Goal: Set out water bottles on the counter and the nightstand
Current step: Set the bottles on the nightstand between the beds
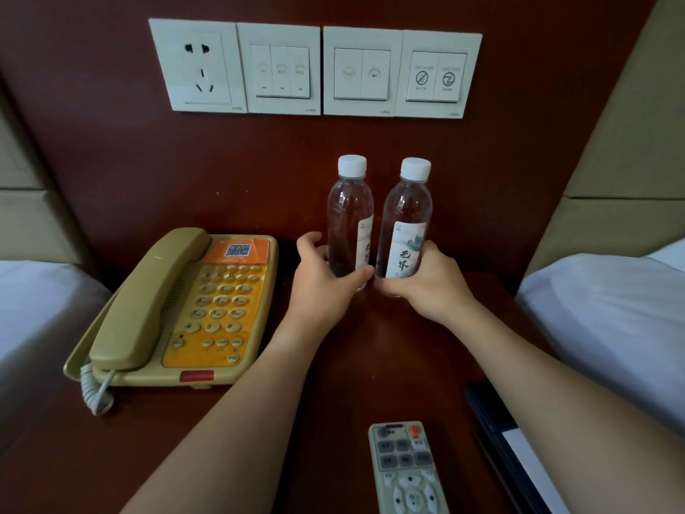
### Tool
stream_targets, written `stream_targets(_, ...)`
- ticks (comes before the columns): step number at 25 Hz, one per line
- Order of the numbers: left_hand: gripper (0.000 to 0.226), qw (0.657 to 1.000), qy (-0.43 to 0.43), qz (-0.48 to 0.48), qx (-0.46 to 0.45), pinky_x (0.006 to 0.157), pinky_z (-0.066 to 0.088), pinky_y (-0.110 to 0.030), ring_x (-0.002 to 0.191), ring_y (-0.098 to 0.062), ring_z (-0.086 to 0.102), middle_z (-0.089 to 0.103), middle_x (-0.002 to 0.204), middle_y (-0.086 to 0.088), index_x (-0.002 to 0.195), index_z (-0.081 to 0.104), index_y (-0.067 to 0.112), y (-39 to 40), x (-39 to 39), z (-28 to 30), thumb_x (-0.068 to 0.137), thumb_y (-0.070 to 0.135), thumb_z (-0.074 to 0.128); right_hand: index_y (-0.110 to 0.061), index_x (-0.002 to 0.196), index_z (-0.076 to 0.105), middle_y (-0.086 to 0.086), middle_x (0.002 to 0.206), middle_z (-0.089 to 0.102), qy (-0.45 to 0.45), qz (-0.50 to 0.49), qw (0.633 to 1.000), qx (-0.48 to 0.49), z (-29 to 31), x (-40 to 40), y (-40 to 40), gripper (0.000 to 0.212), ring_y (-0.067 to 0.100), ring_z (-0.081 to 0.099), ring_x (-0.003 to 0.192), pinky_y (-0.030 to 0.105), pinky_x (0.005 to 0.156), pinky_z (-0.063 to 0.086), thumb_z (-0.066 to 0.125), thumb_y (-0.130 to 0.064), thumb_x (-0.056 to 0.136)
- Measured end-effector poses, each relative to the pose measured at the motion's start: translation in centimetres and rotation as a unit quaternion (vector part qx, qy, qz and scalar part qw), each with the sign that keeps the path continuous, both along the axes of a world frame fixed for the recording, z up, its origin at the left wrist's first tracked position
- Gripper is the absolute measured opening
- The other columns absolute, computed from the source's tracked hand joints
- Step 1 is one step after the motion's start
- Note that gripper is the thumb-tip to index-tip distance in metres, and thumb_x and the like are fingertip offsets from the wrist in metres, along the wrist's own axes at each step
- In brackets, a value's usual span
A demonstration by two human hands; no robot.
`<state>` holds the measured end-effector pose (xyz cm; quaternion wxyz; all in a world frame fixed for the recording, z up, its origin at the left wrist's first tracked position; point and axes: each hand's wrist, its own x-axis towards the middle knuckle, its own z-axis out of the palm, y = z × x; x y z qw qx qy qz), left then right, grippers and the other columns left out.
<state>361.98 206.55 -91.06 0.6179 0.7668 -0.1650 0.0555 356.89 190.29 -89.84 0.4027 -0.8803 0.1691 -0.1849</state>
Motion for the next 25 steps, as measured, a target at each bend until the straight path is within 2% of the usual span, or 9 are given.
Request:
stream_targets(3,0.072,0.999,-0.02,0.017,0.039,0.08,0.054,-0.025,0.094,-0.004,0.062,0.059,0.109,0.01,0.121,0.043,0.025,0.3,0.1,0.1,0.066,0.019,0.09,-0.016,0.119,0.056,-0.002,0.107,0.07,0.003,0.0,1.0,-0.006,-0.1,0.2,0.2,0.076,0.016,0.068,0.093,0.026,0.072,0.05,0.092,-0.038,0.057)
stream_targets(5,0.076,1.0,0.011,-0.014,0.025,0.084,0.056,-0.03,0.093,-0.001,0.063,0.06,0.115,0.007,0.131,0.038,0.022,0.4,0.2,0.0,0.072,0.014,0.085,-0.016,0.12,0.056,-0.002,0.108,0.071,0.003,0.001,1.0,-0.009,-0.2,0.1,0.1,0.075,0.016,0.068,0.094,0.028,0.075,0.052,0.092,-0.037,0.058)
stream_targets(8,0.089,0.998,0.012,-0.037,0.051,0.096,0.052,-0.039,0.107,-0.012,0.062,0.057,0.123,0.007,0.141,0.024,0.02,0.0,0.0,0.0,0.074,0.02,0.084,-0.016,0.122,0.055,0.0,0.11,0.071,0.011,0.0,1.0,-0.019,-0.1,0.1,0.0,0.077,0.019,0.069,0.096,0.036,0.081,0.057,0.091,-0.038,0.058)
stream_targets(10,0.081,0.997,-0.008,-0.019,0.075,0.093,0.054,-0.04,0.11,-0.013,0.061,0.059,0.124,0.009,0.132,0.033,0.026,-0.2,0.0,0.0,0.071,0.027,0.086,-0.015,0.124,0.054,0.002,0.112,0.07,0.015,-0.001,1.0,-0.026,0.0,0.2,-0.1,0.078,0.021,0.069,0.097,0.036,0.081,0.057,0.091,-0.036,0.059)
stream_targets(13,0.066,0.997,0.008,-0.023,0.071,0.083,0.059,-0.042,0.103,-0.012,0.066,0.065,0.117,0.008,0.126,0.04,0.03,0.1,0.4,-0.1,0.077,0.022,0.082,-0.017,0.126,0.053,0.0,0.116,0.07,0.013,0.002,1.0,-0.019,-0.1,0.5,-0.1,0.082,0.02,0.068,0.101,0.035,0.083,0.056,0.092,-0.039,0.057)
stream_targets(18,0.066,0.996,0.009,-0.045,0.073,0.089,0.054,-0.03,0.104,-0.007,0.063,0.062,0.114,0.013,0.136,0.039,0.024,0.4,0.0,-0.2,0.082,0.017,0.078,-0.017,0.126,0.052,0.001,0.118,0.07,0.017,0.003,1.0,-0.022,-0.1,0.8,0.1,0.082,0.021,0.068,0.104,0.038,0.087,0.056,0.092,-0.042,0.059)
stream_targets(25,0.065,0.994,-0.017,-0.02,0.104,0.091,0.053,-0.035,0.107,-0.011,0.063,0.064,0.124,0.008,0.14,0.037,0.026,-0.2,0.2,-0.3,0.086,0.021,0.072,-0.015,0.129,0.05,0.003,0.12,0.068,0.025,0.002,0.999,-0.027,0.3,1.2,0.5,0.084,0.025,0.066,0.108,0.04,0.091,0.054,0.09,-0.044,0.061)
